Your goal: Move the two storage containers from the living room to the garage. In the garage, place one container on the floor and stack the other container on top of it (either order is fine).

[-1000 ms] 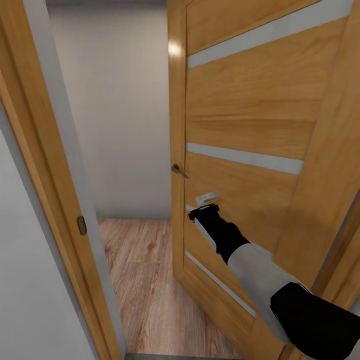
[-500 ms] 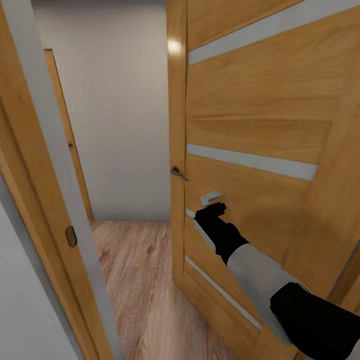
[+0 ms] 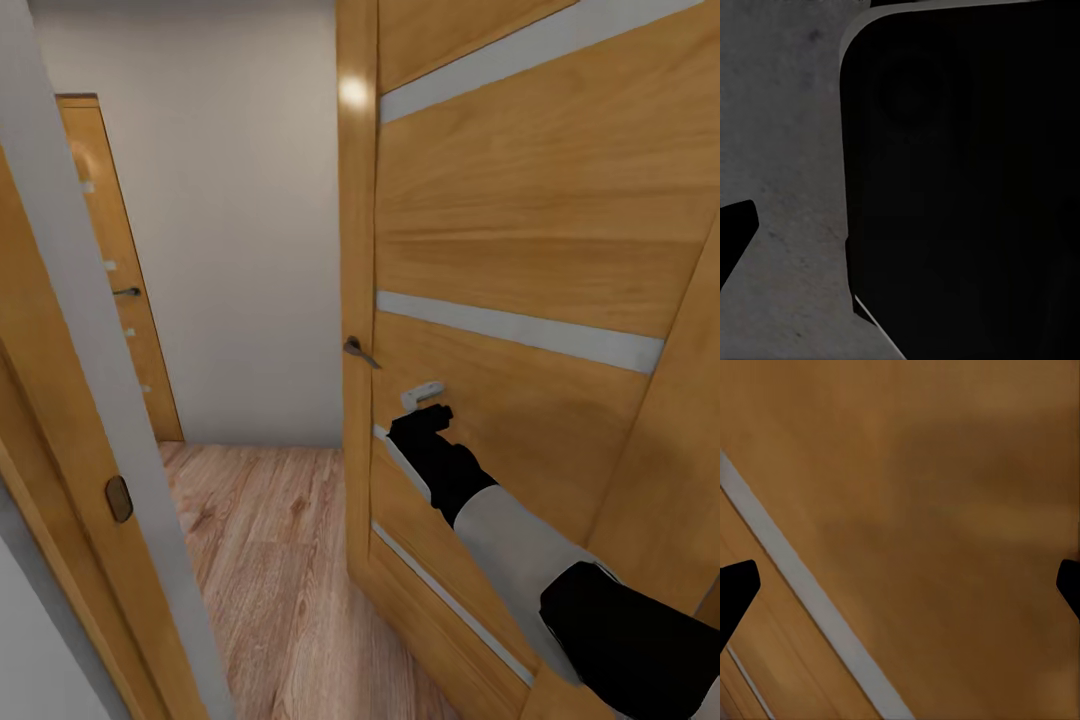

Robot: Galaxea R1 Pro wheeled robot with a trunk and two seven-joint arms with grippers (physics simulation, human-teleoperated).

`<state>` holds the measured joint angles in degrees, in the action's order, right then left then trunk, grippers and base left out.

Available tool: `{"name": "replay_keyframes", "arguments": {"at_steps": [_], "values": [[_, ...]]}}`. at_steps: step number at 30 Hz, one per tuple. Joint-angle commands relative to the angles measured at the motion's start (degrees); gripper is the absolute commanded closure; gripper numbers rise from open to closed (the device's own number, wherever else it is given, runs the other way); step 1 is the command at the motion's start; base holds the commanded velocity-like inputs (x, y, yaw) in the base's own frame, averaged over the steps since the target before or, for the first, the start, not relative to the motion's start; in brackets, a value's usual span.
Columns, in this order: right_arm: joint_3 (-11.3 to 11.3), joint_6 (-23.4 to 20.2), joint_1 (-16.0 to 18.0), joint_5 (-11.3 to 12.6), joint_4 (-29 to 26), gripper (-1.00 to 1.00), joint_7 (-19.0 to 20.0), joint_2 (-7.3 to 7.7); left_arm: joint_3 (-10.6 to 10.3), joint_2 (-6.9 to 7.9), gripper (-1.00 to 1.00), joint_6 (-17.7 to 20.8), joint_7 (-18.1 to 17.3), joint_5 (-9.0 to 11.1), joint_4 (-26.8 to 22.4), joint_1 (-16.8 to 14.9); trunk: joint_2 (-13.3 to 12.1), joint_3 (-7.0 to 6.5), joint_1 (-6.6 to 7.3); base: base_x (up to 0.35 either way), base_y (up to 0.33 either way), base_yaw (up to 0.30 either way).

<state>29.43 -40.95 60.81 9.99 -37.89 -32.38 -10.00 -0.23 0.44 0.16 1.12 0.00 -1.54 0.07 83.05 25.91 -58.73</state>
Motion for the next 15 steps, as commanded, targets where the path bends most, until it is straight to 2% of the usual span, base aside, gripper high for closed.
{"name": "replay_keyframes", "arguments": {"at_steps": [1,4,7,15], "values": [[0.3,-0.5,0.2,-0.9,0.0,-1.00,-0.7,0.00,0.0,0.00,-1.00,0.0,0.1,0.0,-0.1,0.0,0.0,0.05,0.00,0.003,0.000,0.000],[0.4,-0.4,0.8,-2.1,1.2,-1.00,-0.7,0.00,0.0,-0.05,-1.00,0.0,0.1,0.0,-0.1,0.0,0.0,0.05,0.00,0.001,0.000,0.000],[0.4,0.1,2.8,-2.5,4.7,-1.00,-0.8,0.00,0.0,-0.18,-1.00,0.0,0.1,-0.1,-0.1,0.0,0.0,0.05,0.00,0.000,0.000,0.000],[0.4,0.4,4.1,-2.6,7.3,-1.00,-0.9,0.00,0.0,-0.35,-1.00,0.0,0.2,-0.1,-0.1,0.0,0.0,0.05,0.00,0.000,0.000,0.000]]}}
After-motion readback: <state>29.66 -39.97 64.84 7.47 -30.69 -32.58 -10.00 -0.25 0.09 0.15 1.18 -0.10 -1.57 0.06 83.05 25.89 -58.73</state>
